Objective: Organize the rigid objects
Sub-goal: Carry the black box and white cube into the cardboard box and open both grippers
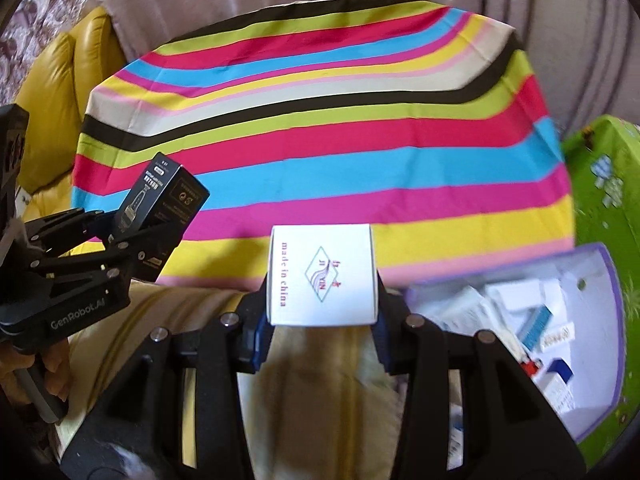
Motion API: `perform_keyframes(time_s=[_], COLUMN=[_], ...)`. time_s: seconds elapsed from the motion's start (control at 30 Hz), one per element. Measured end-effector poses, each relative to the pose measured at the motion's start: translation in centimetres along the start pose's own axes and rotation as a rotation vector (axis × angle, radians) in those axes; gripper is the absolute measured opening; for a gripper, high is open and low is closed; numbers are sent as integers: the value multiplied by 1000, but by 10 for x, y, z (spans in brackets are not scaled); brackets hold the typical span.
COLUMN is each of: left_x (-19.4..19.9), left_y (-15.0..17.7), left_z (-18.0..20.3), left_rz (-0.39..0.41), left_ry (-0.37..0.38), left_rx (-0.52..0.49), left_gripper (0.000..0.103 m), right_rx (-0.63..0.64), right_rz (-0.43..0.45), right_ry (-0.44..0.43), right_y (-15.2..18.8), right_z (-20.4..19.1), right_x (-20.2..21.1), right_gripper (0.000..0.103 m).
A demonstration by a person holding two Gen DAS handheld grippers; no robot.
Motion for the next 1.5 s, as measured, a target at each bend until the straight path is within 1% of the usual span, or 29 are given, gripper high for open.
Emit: perform_keyframes(time_s=[0.2,0.3,0.43,0.5,0.6,0.77,0.87,0.9,0.97,1.07,1.1,1.13,1.17,1.2,1.23,1.3,1.33,1.37,1.4,1.43,1.5], left_x=[-3,-8,-19,-23,-28,-37,-38,-38,-37,-35,-34,-32,-32,-30,-27,-21,-19,-15,-12,-10,-5], left_y=[-2,-4,-2,1,9,20,25,26,28,30,29,29,29,29,31,34,36,36,37,39,42], left_z=[63,100,144,162,189,222,232,233,236,235,234,230,228,225,221,213,207,203,199,195,190], left_rz=[-40,-66,-107,-130,-163,-215,-227,-227,-232,-226,-217,-209,-203,-193,-176,-167,-162,-150,-140,-136,-124], left_ry=[122,170,211,238,261,285,295,295,300,292,281,261,235,214,216,249,261,272,280,271,254], left_rx=[-84,-152,-223,-252,-306,-348,-354,-358,-361,-361,-357,-351,-345,-339,-336,-310,-290,-279,-269,-259,-236], left_gripper=[42,43,43,43,43,43,43,43,44,45,49,55,58,64,67,70,74,77,87,96,100], right_rx=[-95,-154,-234,-263,-305,-352,-362,-366,-376,-384,-385,-387,-391,-390,-388,-387,-386,-386,-389,-397,-405], right_rz=[41,48,42,35,22,19,20,22,26,22,22,21,20,18,20,24,28,31,29,26,33], right_ry=[89,122,188,235,249,269,277,277,270,268,265,265,267,265,267,284,298,318,341,353,331], right_y=[24,37,59,72,88,103,107,108,111,114,115,114,115,114,114,114,114,115,117,119,123], right_z=[62,93,138,158,178,195,198,199,200,199,198,198,198,196,195,193,192,192,191,190,186], right_x=[34,46,58,62,63,65,67,68,69,69,69,68,68,68,69,72,73,76,78,80,83], right_gripper=[45,45,46,45,46,46,48,49,56,63,63,64,67,69,71,72,77,86,90,95,96])
Point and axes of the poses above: each gripper's, at about its wrist camera, not at the fingertips, and x roughly against the way its jaws point, z to its right, y to its underside, the point moved 7 cm from there along -x, roughly the way its jaws point, and after that the axes turned 6 degrees about -z, right-handed, at the moved point
